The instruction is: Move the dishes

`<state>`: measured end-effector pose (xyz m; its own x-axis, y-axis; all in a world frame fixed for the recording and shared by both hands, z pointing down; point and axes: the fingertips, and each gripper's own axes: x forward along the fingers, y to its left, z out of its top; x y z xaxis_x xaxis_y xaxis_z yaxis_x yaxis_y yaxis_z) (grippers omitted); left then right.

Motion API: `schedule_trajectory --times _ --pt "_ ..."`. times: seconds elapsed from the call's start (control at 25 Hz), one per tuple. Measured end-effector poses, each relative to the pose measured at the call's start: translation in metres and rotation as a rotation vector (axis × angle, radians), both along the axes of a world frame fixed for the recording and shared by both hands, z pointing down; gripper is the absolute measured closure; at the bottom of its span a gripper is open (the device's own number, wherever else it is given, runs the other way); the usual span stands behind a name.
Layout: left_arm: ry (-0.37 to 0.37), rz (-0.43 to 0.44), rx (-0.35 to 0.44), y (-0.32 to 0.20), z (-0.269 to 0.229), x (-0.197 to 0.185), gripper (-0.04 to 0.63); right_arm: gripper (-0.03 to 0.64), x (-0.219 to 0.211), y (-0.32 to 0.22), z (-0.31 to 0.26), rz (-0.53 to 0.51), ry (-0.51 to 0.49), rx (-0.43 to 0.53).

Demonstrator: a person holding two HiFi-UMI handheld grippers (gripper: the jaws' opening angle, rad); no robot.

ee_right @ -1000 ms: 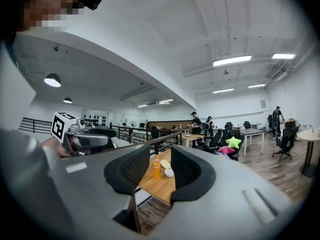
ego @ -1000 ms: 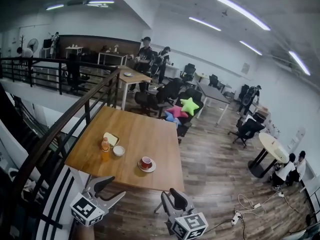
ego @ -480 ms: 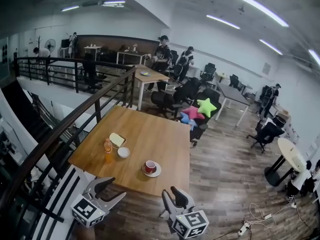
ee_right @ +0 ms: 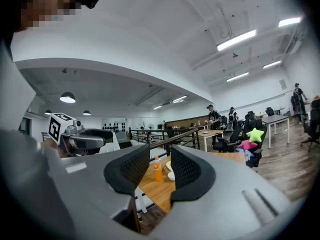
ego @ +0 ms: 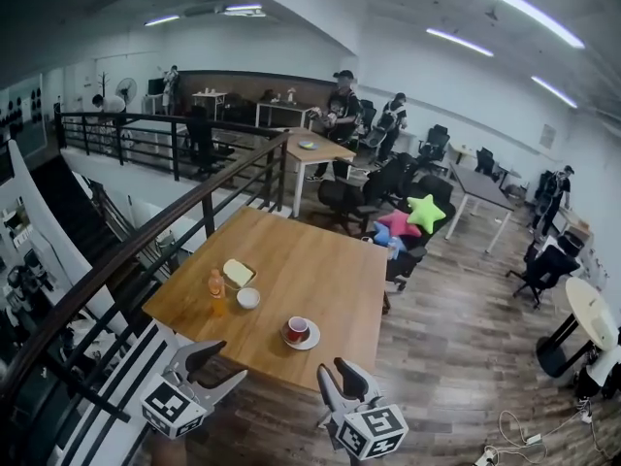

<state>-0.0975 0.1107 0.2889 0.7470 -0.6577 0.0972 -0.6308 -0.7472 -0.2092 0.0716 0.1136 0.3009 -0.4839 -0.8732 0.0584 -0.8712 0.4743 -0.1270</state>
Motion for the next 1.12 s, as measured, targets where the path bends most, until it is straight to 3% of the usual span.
schedule_trajectory --times 0.52,1.12 --pt "-0.056 -0.002 0.012 -0.022 -0.002 0.064 0.353 0.503 0.066 -0.019 0.008 0.013 -0.052 0.0" --pt "-0.019 0.162 -0.015 -0.124 0.016 0.119 0.353 0.503 0.113 -0.075 0.027 0.18 -0.015 -0.042"
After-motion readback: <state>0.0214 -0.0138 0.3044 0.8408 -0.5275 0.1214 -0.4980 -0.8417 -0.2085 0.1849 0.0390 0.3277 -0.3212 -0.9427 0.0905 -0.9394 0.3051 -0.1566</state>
